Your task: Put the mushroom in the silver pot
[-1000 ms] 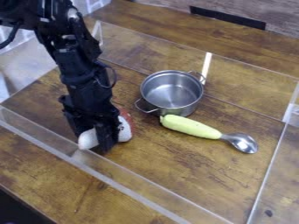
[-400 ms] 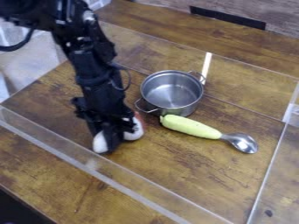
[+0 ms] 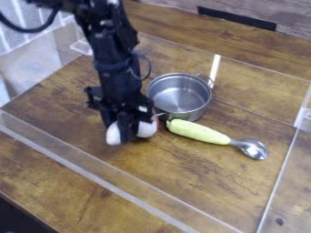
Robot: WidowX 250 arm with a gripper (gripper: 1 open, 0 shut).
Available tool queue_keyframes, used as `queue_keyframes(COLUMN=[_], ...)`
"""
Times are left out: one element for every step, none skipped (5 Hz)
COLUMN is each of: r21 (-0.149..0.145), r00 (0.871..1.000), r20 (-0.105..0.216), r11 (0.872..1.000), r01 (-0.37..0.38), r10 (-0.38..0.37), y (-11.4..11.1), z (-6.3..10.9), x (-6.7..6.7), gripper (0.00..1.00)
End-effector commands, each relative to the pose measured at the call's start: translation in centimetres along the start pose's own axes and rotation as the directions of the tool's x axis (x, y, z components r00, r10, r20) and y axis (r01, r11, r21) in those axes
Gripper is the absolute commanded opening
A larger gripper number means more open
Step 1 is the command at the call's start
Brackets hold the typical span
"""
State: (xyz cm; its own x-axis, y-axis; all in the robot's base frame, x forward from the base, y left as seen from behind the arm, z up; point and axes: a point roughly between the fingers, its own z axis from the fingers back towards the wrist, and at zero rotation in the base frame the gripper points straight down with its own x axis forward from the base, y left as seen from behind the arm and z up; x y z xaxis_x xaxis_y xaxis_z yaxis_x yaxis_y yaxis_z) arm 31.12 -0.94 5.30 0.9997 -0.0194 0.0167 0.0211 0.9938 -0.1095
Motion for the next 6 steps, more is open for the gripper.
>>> queue_keyframes(r21=[0.037, 0.059, 0.063, 0.061, 0.052, 0.043], r00=[0.991, 0.978, 0.97, 0.968, 0.963, 0.957], r20=[0.098, 0.118, 0.129, 0.134, 0.135, 0.135], r11=[0.996, 0.985, 0.978, 0.977, 0.972, 0.966], r01=[0.085, 0.163, 0.2, 0.204, 0.228, 0.253], r10=[-0.088, -0.169, -0.207, -0.21, -0.233, -0.257], y=[-1.5, -2.8, -2.9, -2.5, -2.6, -2.6], z=[5.4, 7.8, 9.0, 8.4, 7.8, 7.1], x=[2.6, 4.8, 7.0, 7.8, 8.9, 10.0], gripper=[0.0, 0.0, 0.0, 0.0, 0.0, 0.0])
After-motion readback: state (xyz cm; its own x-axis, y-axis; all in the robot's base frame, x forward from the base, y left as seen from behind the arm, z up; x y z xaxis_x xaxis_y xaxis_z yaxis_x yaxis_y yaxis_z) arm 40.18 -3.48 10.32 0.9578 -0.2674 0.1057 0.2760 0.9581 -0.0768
